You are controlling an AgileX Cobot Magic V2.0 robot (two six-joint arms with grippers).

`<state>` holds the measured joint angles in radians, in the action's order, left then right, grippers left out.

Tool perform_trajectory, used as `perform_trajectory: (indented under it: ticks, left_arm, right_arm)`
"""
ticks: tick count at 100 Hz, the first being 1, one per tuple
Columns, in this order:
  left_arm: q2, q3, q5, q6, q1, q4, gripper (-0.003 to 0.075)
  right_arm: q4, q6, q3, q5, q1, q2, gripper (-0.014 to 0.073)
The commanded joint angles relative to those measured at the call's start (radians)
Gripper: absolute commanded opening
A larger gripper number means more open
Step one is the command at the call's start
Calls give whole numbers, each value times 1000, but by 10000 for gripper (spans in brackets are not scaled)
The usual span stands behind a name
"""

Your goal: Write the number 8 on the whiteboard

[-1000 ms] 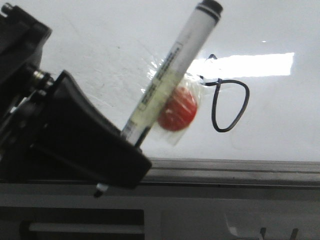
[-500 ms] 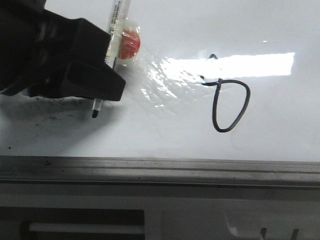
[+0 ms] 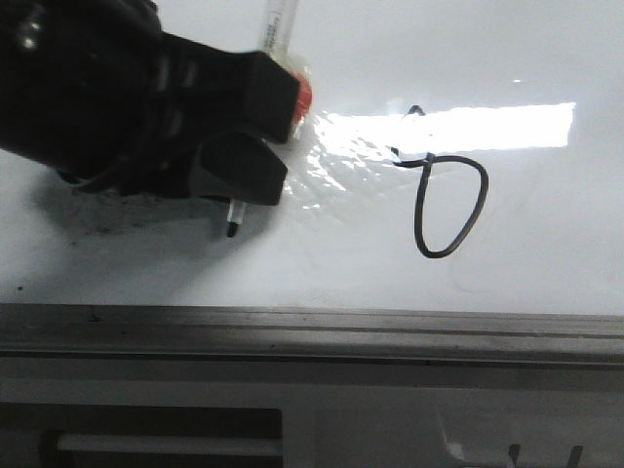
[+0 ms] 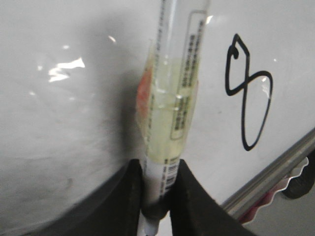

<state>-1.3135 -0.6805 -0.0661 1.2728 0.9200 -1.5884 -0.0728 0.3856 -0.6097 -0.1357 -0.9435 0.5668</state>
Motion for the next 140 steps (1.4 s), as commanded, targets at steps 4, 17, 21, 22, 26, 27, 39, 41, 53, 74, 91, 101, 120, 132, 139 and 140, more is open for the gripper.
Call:
perform_trajectory:
  ticks: [4,17,21,22,26,27,39,41,53,74,91,101,120,132,139,140]
  left_arm:
    - [-20,-40,-68,-11,26,-7,-20]
    - [-46,-46,-128,-11,30,-17,-20]
    - [-48,-46,-157,-11,30,-27,-20]
    - [-49,-46,-163,-11,30,-29,-20]
    - [-51,-46,-197,-11,30,-43,-20]
    - [-51,-46,-202,-11,30,-45,-20]
    - [-51,-46,-286,-11,30,-52,-21]
    - [-51,-46,-295,-11,30,-52,-21]
    - [-53,-46,-315,-11,30,-52,-20]
    - [-66,-46,-347,-11,30,-52,-20]
    - [-95,-46,-345,-11,26,-79,-20]
    - [-115,-46,-347,-11,26,-86,-20]
    - [-128,-46,-354,-11,26,-92,-20]
    - [-128,-46,-384,-11,26,-92,-20]
    - [-128,-46,-395,-11,26,-94,-20]
    - [-128,-46,-395,-11,26,-94,-20]
  right_arm:
    - [7,8,-37,82,6,0,-63]
    - [7,8,-37,82,6,0,-63]
    - [7,8,-37,82,6,0,-63]
    - [7,8,-37,82,6,0,-63]
    - [7,8,-37,82,6,0,-63]
    - [7,8,-37,82,6,0,-63]
    - [7,8,-37,82,6,0,-63]
    - [7,8,-37,82,6,0,-63]
    - [7,8,-37,77,6,0,-63]
    - [7,8,-37,77,6,0,-63]
    - [7,8,-37,77,6,0,-63]
    - [7,8,-37,77,6,0,-63]
    - [7,8,-37,77,6,0,-63]
    - [7,6,-37,77,6,0,-63]
    - [7,6,-37,77,6,0,-63]
    - [7,6,-37,77,6,0,-63]
